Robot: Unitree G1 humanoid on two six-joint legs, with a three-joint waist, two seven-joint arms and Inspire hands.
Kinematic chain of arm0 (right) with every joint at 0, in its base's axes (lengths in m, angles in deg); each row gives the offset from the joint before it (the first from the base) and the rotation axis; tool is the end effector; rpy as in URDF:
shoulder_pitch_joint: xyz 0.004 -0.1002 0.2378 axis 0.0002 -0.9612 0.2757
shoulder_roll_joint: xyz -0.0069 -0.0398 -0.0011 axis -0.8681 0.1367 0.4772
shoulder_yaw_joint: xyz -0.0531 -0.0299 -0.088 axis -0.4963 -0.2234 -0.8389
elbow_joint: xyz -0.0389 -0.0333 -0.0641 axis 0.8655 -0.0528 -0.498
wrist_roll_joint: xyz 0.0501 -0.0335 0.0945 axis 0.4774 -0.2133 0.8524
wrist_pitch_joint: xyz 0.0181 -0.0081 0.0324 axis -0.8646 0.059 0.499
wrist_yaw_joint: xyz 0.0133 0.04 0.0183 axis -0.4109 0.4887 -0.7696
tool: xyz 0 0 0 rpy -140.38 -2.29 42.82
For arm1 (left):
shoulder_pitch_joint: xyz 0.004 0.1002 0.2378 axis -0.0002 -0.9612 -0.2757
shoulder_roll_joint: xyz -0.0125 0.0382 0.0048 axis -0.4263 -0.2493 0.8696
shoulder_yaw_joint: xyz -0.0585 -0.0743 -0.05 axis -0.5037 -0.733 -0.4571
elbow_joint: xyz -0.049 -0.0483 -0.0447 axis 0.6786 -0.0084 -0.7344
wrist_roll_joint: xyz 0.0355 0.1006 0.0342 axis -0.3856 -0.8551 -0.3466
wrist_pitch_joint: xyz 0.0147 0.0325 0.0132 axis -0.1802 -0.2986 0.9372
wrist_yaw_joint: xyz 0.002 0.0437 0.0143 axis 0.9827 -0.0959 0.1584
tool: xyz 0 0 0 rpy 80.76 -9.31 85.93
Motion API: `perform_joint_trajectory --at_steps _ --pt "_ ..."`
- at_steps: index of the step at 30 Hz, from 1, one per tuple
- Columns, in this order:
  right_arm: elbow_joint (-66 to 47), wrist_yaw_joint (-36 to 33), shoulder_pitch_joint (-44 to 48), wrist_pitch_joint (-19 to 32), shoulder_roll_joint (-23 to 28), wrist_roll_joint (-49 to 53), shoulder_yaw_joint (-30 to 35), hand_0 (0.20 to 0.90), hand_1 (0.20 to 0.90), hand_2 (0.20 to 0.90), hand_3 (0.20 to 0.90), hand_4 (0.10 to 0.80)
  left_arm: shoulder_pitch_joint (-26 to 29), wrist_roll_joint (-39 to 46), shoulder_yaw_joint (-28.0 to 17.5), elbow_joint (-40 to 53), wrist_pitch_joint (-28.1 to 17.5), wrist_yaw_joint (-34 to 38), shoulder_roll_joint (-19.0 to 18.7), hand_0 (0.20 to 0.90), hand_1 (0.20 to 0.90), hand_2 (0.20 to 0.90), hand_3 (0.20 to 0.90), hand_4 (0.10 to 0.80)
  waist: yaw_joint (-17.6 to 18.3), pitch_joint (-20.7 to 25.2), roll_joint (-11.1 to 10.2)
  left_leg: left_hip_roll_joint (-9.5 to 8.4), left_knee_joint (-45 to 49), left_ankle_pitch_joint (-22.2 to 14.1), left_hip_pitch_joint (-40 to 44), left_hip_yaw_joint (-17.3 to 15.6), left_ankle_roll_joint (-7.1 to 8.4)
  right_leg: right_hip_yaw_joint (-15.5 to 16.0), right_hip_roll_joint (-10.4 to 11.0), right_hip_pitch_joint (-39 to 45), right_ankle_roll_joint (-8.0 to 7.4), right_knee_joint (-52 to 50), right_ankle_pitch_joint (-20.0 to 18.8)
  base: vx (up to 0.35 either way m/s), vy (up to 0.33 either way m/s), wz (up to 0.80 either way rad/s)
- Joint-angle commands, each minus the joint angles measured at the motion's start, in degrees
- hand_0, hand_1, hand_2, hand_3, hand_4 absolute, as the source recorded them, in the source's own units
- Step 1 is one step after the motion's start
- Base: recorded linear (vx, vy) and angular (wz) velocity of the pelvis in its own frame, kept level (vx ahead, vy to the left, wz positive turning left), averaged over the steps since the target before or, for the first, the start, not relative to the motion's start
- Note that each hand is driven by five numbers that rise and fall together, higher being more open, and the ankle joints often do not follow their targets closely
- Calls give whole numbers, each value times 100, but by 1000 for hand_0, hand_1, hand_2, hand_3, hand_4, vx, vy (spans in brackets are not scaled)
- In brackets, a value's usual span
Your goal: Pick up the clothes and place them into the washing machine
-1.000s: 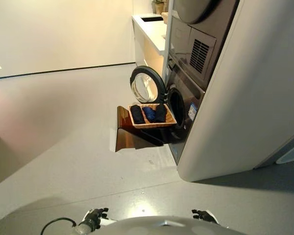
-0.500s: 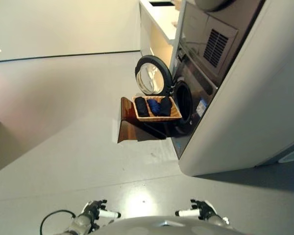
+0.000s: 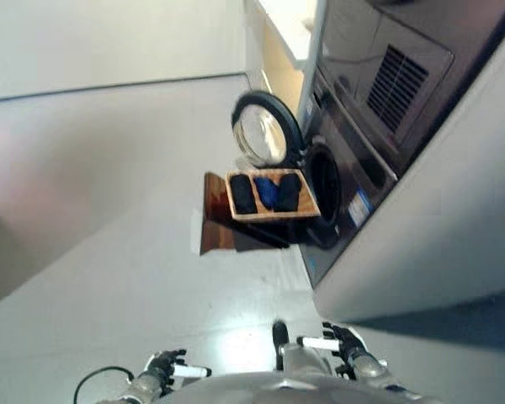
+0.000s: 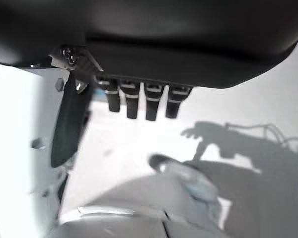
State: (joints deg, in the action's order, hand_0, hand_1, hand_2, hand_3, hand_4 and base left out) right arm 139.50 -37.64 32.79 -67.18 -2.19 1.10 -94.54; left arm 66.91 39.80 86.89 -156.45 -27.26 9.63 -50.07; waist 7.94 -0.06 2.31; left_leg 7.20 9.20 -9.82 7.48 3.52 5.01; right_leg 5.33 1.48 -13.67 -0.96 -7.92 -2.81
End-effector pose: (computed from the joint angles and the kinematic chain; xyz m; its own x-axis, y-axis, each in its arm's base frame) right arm 0.0859 -0.2215 -0.1296 0.4103 -0.1896 -0.8920 -0.1371 0.9542 -0.2658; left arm 0.0681 0.1969 -0.1381 0.3414 0.0759 -0.9369 0.2667 0.9480 0.1740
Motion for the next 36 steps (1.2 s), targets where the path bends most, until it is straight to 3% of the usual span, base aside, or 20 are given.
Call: perform_joint_trajectory --at_steps 1,3,4,5,7,8,10,13,17,22,23,25,27,29,30,31,32,33,34,36 --pt "68 -193 -191 -57 429 109 -439 900 900 900 900 800 462 102 54 395 -182 147 -249 900 900 900 900 800 -32 -283 -225 -443 2635 1695 -172 -11 -159 -251 -221 97 94 651 -555 223 -217 15" --pt "21 -234 -126 -39 449 158 -477 900 900 900 900 800 489 125 59 412 -192 163 -270 900 900 900 900 800 -132 -367 -352 -532 3224 1668 -555 -44 -219 -313 -179 309 162 725 -483 253 -254 -31" --pt "-57 -309 26 -6 494 281 -528 900 900 900 900 800 478 193 13 418 -210 224 -302 900 900 900 900 800 -304 -456 -536 -329 3620 1637 -1019 -420 -336 -370 -196 638 275 775 -272 444 -347 -53" --pt "-75 -342 83 10 516 358 -526 900 900 900 900 800 460 210 3 400 -226 239 -303 900 900 900 900 800 -437 -510 -515 -233 3661 1477 -1351 -549 -360 -421 -281 794 321 779 -173 464 -280 -37" --pt "-90 -360 127 30 518 413 -528 900 900 900 900 800 440 205 -17 370 -230 256 -314 900 900 900 900 800 -517 -522 -556 -260 3562 1406 -1610 -623 -387 -462 -292 903 331 762 -81 310 -71 -23" --pt "-97 -373 192 90 535 515 -537 900 900 900 900 800 378 188 -96 264 -245 286 -339 900 900 900 900 800 -664 -557 -595 -174 3033 1285 -2169 -843 -404 -573 -362 1229 304 773 110 402 -29 -22" --pt "-79 -388 184 114 504 561 -553 900 900 900 900 800 285 190 -159 176 -247 299 -351 900 900 900 900 800 -751 -560 -600 61 2116 1403 -2352 -992 -341 -641 -392 1494 218 766 316 509 29 -14" --pt "-57 -410 142 144 455 573 -624 900 900 900 900 800 212 162 -201 155 -245 295 -332 900 900 900 900 800 -905 -520 -445 266 -2 1943 -2393 -961 -149 -804 -521 1947 71 856 636 491 128 -35" --pt "-7 -409 120 175 430 620 -666 900 900 900 900 800 144 123 -242 121 -250 280 -289 900 900 900 900 800 -1031 -484 -368 114 -1331 2172 -2319 -905 -47 -1038 -482 2455 -30 929 913 387 106 -31" --pt "77 -324 162 181 350 800 -528 900 900 900 900 800 61 107 -263 23 -276 251 -269 900 900 900 900 800 -1172 -121 -325 12 -1304 2367 -2187 -758 -26 -1300 -193 2873 -208 936 1143 515 233 -69" --pt "95 -311 185 204 285 945 -425 900 900 900 900 800 103 130 -251 31 -293 259 -315 900 900 900 900 800 -1180 -2 -398 -101 -1169 2261 -2112 -838 -118 -1269 42 2901 -361 724 1074 412 246 -75" --pt "98 -294 216 207 257 1040 -333 900 900 900 900 800 126 134 -264 30 -295 255 -381 900 900 900 900 800 -1193 60 -509 -309 -1006 2023 -2009 -900 -277 -1284 223 2721 -530 70 715 438 260 -35" --pt "-27 -282 293 253 249 1175 -282 900 900 900 900 800 147 163 -229 124 -320 256 -453 900 900 900 900 800 -1177 29 -500 -450 -899 1755 -1886 -936 -444 -1324 254 2247 -718 -976 43 262 204 13" --pt "-87 -281 406 240 276 1096 -322 900 900 900 900 800 202 133 -169 199 -326 251 -511 900 900 900 900 800 -1118 -142 -429 -555 -765 1540 -1735 -920 -611 -1153 228 1785 -833 -2037 -592 195 227 18" --pt "-128 -312 488 242 306 1079 -328 900 900 900 900 800 235 140 -140 218 -322 255 -541 900 900 900 900 800 -1089 -235 -300 -502 -763 1502 -1639 -910 -652 -1003 133 1484 -833 -2413 -671 177 246 17" --pt "-168 -347 596 237 312 992 -384 900 900 900 900 800 272 136 -95 180 -316 254 -572 900 900 900 900 800 -1019 -353 -203 -494 -777 1450 -1505 -907 -686 -785 131 1157 -779 -2788 -611 112 163 9" --pt "-168 -347 596 237 311 992 -384 900 900 900 900 800 272 136 -95 180 -316 254 -573 900 900 900 900 800 -1017 -354 -206 -497 -777 1450 -1505 -906 -686 -784 134 1157 -780 -2791 -608 273 215 10" --pt "-209 -380 749 173 395 733 -498 900 900 900 900 800 250 79 -60 166 -282 221 -601 900 900 900 900 800 -1002 -455 -70 -554 -863 1328 -1200 -887 -718 -41 507 777 -639 -2567 -151 206 128 14" --pt "-208 -381 750 172 397 733 -498 900 900 900 900 800 251 79 -61 166 -282 221 -600 900 900 900 900 800 -995 -451 -60 -545 -862 1332 -1208 -878 -715 -30 498 778 -635 -2552 -161 322 137 13" --pt "-233 -442 864 116 519 418 -629 900 900 900 900 800 221 39 -53 180 -280 218 -615 900 900 900 900 800 -1003 -481 -14 -554 -967 1194 -952 -840 -629 571 770 685 -557 -1755 258 241 -33 -7"
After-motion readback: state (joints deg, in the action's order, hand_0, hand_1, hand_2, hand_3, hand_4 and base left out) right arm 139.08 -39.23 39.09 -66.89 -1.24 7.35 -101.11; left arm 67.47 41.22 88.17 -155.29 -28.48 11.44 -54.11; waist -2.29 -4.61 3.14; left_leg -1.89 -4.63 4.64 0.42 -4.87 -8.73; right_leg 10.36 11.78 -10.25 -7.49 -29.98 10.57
